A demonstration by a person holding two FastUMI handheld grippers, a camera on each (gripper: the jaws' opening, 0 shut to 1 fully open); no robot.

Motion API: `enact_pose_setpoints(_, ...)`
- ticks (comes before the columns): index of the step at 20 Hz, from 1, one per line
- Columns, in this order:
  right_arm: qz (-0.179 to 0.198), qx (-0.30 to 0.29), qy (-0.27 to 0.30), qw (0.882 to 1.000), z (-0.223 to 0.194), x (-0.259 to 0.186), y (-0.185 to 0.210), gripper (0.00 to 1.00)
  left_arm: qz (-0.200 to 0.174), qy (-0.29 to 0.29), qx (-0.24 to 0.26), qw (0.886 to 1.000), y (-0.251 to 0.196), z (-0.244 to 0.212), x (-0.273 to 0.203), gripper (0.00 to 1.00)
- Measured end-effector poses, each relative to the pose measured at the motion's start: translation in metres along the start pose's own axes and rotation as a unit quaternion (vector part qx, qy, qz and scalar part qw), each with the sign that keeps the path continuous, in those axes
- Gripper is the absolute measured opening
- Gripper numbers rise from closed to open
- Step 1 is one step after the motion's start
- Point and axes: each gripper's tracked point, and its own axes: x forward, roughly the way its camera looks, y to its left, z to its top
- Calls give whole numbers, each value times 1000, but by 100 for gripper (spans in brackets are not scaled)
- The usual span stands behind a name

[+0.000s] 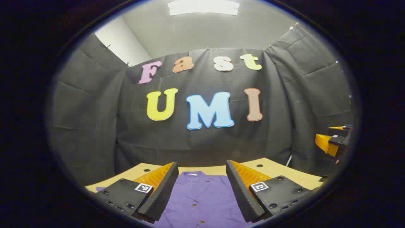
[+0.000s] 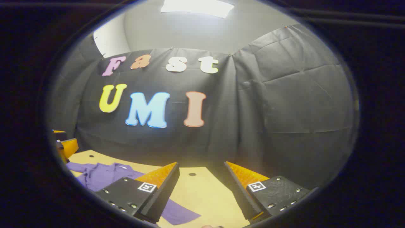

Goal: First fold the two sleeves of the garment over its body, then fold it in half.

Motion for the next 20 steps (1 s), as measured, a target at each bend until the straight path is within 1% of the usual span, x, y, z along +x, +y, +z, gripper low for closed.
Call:
enact_pose_setpoints(1,14,0,-2,1000,6,7,20,89,13,1,3,1000,22,2,5,94)
enact_pose_setpoints(3,41,-5,2,999,6,21,55,88,29,7,0,1000,57,3,17,94)
enact_pose_setpoints(4,56,-6,5,998,6,30,70,89,41,3,-5,999,74,7,24,94)
enact_pose_setpoints(6,86,-2,8,996,8,47,99,89,77,1,-2,997,109,16,36,94)
enact_pose_setpoints(7,99,-3,14,995,5,55,111,90,90,6,4,996,120,16,41,94)
enact_pose_setpoints(9,125,-10,9,992,4,67,131,89,100,0,9,995,130,17,53,94)
enact_pose_setpoints(10,128,-17,7,992,3,75,133,90,104,-2,5,995,132,14,60,94)
enact_pose_setpoints(12,131,-23,25,991,-7,82,136,89,106,6,-11,994,135,5,78,94)
enact_pose_setpoints(14,120,-24,30,992,-8,86,132,89,101,9,-18,995,136,-1,95,96)
enact_pose_setpoints(16,98,-42,30,994,-12,91,123,89,96,8,-15,995,138,0,105,95)
enact_pose_setpoints(17,95,-52,30,994,-14,91,123,89,94,9,-9,995,138,0,113,94)
enact_pose_setpoints(20,108,-63,23,992,-14,95,133,89,89,2,-4,996,140,3,127,94)
